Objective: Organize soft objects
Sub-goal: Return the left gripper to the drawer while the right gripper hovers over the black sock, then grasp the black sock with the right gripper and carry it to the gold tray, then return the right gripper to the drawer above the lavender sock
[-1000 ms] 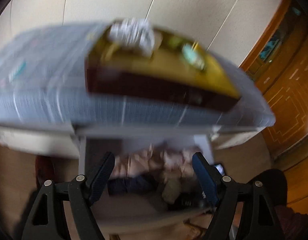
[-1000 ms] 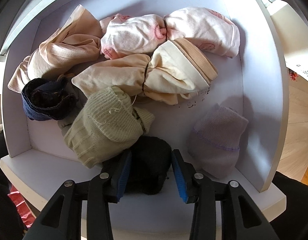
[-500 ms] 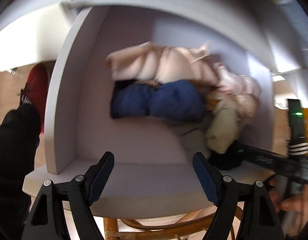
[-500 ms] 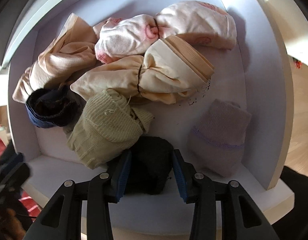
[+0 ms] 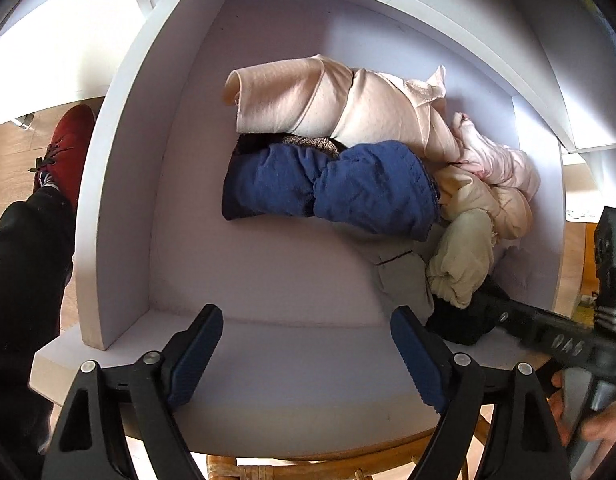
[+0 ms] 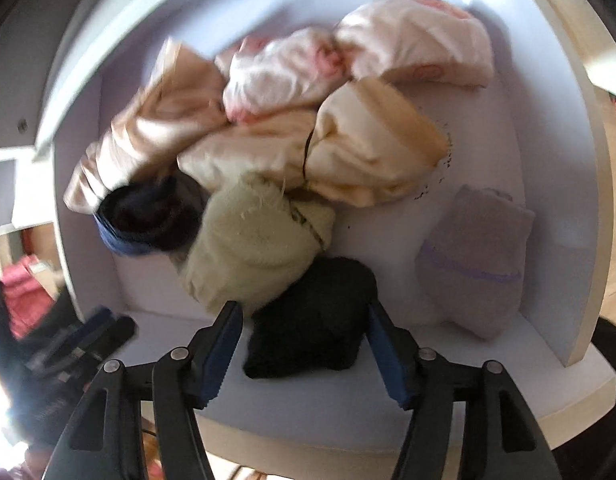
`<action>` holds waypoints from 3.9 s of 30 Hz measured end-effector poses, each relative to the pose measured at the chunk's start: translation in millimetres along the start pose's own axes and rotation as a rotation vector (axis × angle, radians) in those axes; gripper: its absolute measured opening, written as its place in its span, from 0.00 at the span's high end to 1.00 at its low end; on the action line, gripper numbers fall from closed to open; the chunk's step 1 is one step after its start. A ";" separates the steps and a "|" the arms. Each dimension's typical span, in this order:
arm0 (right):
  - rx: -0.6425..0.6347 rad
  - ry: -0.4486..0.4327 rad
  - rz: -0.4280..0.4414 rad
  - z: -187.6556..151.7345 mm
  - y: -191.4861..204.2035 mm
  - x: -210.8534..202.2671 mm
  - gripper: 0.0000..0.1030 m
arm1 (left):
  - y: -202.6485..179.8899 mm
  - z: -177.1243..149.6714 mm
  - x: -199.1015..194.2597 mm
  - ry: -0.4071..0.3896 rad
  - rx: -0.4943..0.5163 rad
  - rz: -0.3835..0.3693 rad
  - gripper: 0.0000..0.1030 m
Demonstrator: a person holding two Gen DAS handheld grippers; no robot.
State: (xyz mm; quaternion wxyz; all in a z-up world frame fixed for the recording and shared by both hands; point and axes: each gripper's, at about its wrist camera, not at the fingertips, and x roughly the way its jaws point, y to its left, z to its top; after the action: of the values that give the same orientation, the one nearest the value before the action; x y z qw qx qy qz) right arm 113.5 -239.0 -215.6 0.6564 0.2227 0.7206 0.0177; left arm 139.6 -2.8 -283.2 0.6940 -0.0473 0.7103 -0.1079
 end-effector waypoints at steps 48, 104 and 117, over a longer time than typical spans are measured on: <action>-0.271 -0.864 -0.005 -38.6 117.6 -340.2 0.72 | -27.8 3.3 39.5 0.041 0.076 0.083 0.07; -0.191 -0.546 -0.148 -37.3 55.8 -219.7 0.59 | -24.9 3.5 38.9 0.042 0.086 0.082 0.06; -0.016 -0.099 -0.274 -8.4 13.3 -74.5 0.51 | -24.9 3.2 38.6 0.039 0.085 0.078 0.06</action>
State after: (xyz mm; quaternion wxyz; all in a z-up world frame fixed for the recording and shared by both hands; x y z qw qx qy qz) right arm 112.3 -250.5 -140.3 0.6893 0.1175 0.7107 -0.0774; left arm 139.4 -35.7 -315.5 0.6852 0.0121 0.7196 -0.1119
